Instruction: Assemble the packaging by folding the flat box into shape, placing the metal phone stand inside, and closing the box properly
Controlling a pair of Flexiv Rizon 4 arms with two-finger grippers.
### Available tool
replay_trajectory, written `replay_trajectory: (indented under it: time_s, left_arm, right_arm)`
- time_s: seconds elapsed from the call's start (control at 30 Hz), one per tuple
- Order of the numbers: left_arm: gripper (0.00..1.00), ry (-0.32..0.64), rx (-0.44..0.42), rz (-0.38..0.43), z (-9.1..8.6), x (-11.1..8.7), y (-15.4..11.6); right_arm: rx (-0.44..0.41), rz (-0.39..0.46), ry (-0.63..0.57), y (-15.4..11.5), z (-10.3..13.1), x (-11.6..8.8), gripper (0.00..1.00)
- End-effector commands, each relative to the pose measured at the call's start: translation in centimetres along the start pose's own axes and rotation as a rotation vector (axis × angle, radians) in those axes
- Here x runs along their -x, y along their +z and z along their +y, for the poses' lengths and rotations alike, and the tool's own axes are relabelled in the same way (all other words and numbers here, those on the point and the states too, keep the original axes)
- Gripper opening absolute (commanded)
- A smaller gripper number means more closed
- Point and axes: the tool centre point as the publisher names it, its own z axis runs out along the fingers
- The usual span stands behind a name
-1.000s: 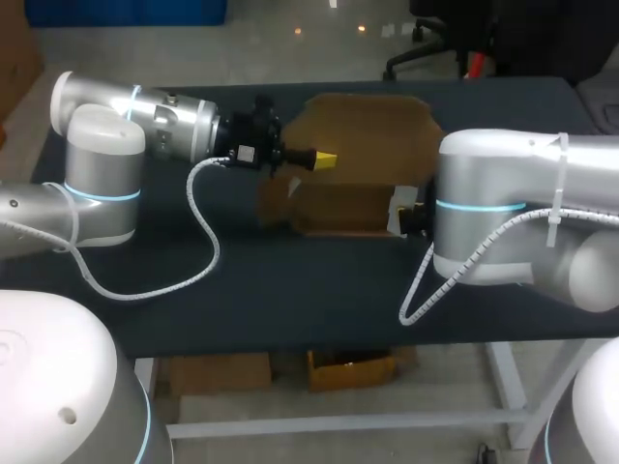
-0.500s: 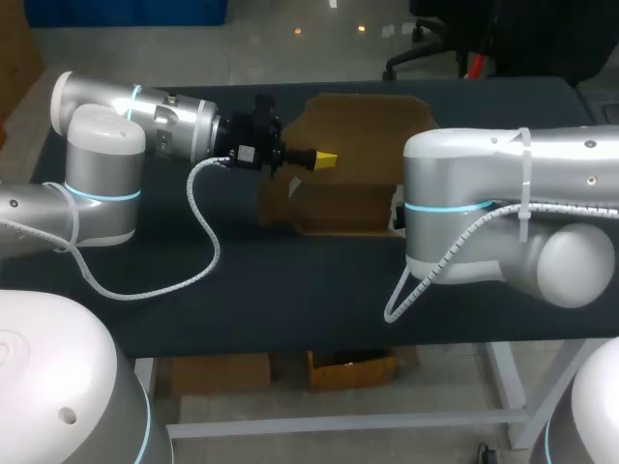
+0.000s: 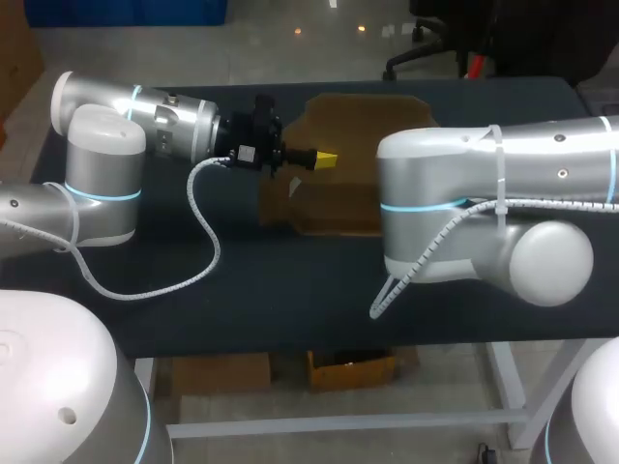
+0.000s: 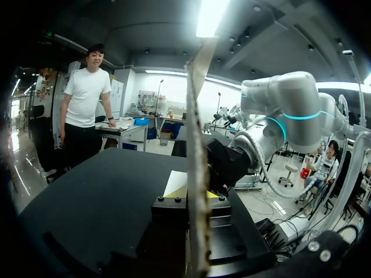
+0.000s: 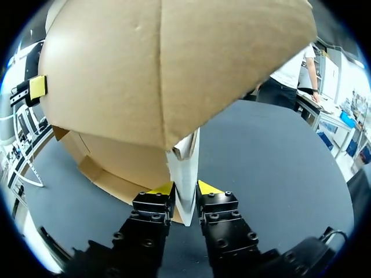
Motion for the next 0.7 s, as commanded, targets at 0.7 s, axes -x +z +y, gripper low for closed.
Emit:
replay_trajectory:
  time_s: [0.7]
  left_arm:
    - [0.00, -0.001, 0.002, 0.003, 0.22, 0.08, 0.09]
  right_arm:
    - [-0.009, -0.107, 0.048, 0.27, -0.01, 0.22, 0.13]
